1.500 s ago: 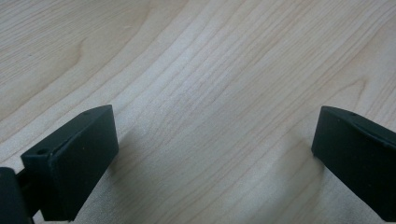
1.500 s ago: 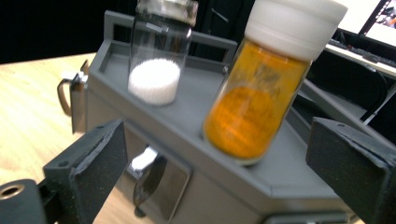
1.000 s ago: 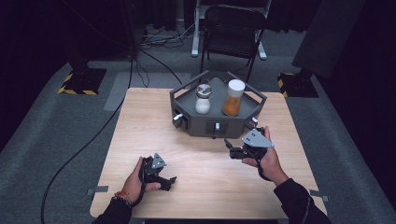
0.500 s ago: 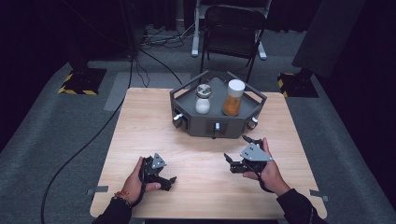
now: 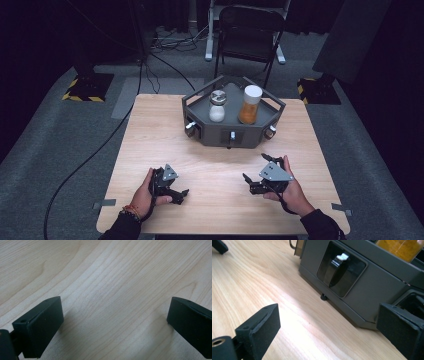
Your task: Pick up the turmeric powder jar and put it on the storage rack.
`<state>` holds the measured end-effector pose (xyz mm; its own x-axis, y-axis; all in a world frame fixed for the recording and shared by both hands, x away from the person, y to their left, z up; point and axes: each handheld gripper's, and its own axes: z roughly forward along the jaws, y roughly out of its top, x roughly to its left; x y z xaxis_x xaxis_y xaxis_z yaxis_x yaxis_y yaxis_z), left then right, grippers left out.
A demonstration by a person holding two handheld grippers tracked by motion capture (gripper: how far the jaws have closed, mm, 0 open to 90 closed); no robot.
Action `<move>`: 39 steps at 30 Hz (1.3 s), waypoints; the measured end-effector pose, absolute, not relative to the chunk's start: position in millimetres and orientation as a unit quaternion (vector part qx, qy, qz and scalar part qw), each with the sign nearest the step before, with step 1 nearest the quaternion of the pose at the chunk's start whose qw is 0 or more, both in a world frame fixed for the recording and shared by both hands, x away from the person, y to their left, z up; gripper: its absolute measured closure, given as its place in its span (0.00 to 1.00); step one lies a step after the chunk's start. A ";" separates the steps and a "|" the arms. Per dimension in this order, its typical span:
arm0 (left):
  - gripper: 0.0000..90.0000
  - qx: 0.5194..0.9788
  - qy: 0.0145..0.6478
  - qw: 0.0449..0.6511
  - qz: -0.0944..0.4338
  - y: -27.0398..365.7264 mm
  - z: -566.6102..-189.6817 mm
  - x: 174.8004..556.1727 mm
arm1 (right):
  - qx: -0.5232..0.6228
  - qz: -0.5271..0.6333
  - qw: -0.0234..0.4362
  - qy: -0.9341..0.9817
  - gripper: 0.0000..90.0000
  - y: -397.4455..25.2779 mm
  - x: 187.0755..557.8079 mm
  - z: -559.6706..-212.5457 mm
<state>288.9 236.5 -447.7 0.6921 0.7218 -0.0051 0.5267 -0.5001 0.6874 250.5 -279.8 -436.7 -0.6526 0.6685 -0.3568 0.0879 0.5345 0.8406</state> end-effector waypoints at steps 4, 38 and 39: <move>0.00 0.854 0.365 0.341 0.143 236.5 -447.7 288.9 | 0.237 0.415 0.341 0.809 0.06 -285.3 248.4 -438.0; 0.00 0.854 0.366 0.341 0.143 236.4 -447.7 289.0 | 0.282 0.347 0.314 0.838 0.06 -327.3 246.7 -452.1; 0.00 0.854 0.366 0.341 0.143 236.3 -447.8 289.0 | 0.285 0.347 0.310 0.838 0.06 -327.9 247.3 -451.8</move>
